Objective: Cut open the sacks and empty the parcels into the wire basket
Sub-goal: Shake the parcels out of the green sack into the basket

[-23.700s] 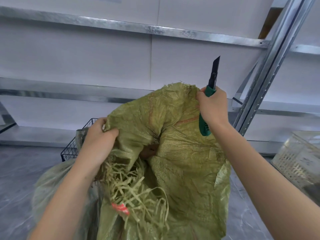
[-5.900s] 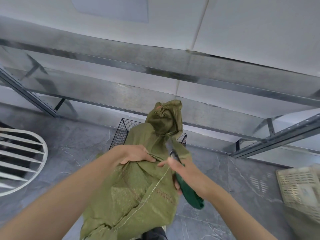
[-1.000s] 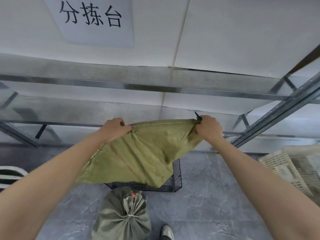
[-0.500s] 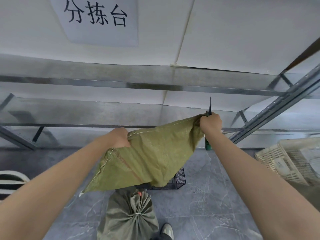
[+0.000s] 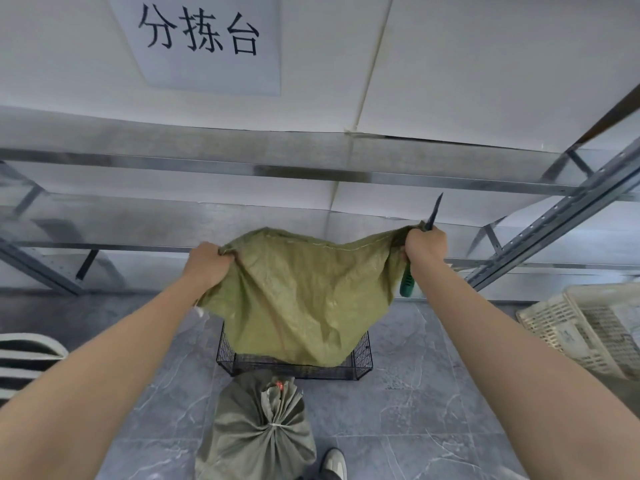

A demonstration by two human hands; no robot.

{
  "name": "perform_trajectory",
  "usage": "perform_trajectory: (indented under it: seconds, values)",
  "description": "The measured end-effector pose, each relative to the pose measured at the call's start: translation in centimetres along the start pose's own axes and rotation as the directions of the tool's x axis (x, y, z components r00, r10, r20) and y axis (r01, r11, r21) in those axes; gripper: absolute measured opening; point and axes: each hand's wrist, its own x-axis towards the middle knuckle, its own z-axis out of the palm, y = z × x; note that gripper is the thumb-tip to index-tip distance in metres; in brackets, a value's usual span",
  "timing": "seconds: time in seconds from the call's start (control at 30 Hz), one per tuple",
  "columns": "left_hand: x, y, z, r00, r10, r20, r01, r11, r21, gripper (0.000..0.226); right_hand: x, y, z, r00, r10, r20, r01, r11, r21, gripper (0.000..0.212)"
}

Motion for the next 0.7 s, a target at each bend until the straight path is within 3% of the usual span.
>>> perform_trajectory:
  seconds: [0.3,0.47,0.6,0.7]
  values:
    - [-0.9,9.7,-2.6,0.96,0.15,-0.237,-0.205,0.951,-0.232,0.03,-0.7,-6.9,-1.1,0.981,-0.192,0.021,0.186,0.967,0.175,0.033]
    - [-0.2,11.1,-4.0,0.915,0.151,-0.374,-0.259,0.931,-0.256,0.036,-0.6,-7.5,-1.6,0.972,-0.236,0.001,0.229,0.941,0.251,0.027]
    - [0.2,9.2,-2.8,0.969,0.152,-0.193,-0.15,0.988,0.025,0.034,-0.9,-4.5,-1.2,0.972,-0.106,0.211,0.09,0.993,0.083,0.03]
    - [0.5,7.3,-1.2,0.986,0.128,-0.106,-0.117,0.988,0.106,0.03,-0.8,-3.1,-1.0,0.963,-0.093,0.254,0.096,0.995,0.002,0.034]
